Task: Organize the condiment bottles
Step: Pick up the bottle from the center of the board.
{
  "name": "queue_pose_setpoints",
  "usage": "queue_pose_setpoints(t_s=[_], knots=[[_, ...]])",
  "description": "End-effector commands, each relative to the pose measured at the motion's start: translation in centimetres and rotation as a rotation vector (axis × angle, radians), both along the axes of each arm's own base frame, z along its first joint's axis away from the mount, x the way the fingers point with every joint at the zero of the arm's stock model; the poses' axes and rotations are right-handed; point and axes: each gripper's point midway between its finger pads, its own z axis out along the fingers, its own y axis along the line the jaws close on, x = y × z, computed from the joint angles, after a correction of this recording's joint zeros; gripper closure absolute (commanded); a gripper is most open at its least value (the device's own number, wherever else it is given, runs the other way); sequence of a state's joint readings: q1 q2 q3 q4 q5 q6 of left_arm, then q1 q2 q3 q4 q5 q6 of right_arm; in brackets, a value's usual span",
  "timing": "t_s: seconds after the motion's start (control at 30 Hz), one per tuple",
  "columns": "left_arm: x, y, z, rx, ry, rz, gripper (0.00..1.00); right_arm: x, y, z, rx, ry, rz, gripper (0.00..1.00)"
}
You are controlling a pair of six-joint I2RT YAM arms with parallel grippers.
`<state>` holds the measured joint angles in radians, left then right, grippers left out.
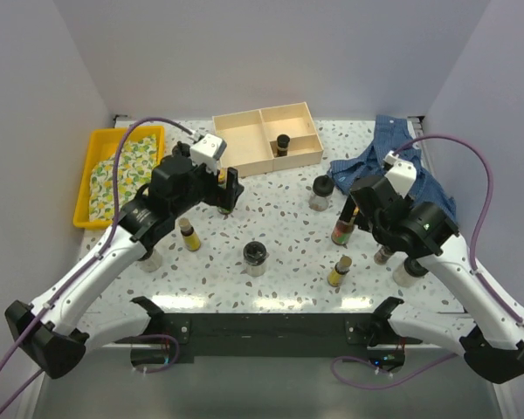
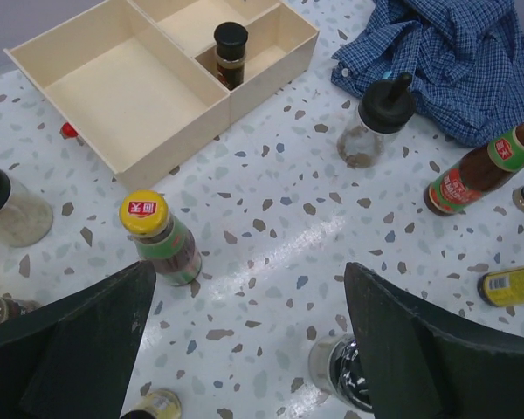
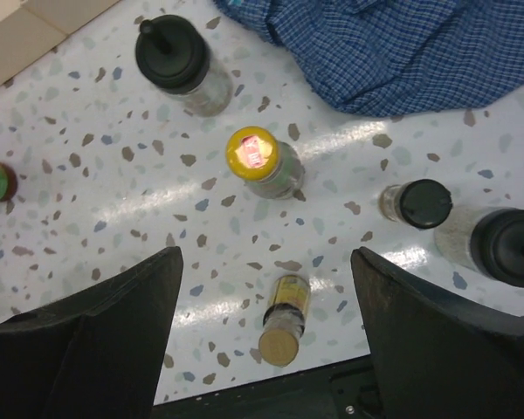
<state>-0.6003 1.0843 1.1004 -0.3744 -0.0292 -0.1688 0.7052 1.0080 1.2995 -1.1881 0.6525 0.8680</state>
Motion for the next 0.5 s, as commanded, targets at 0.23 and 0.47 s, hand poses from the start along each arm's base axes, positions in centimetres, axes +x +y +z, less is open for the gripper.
queue_pose_setpoints(t_s=[0.23, 0.47], knots=[[-3.5, 5.9, 4.6, -0.1, -0.245, 0.153, 0.0, -0.8, -5.9, -2.5, -0.05, 0.088, -0.241, 0.22], [-4.1, 9.0, 3.9, -0.112, -0.308, 0.278, 0.0, -0.8, -7.8, -4.6, -0.056, 0.123, -0.318, 0.29]])
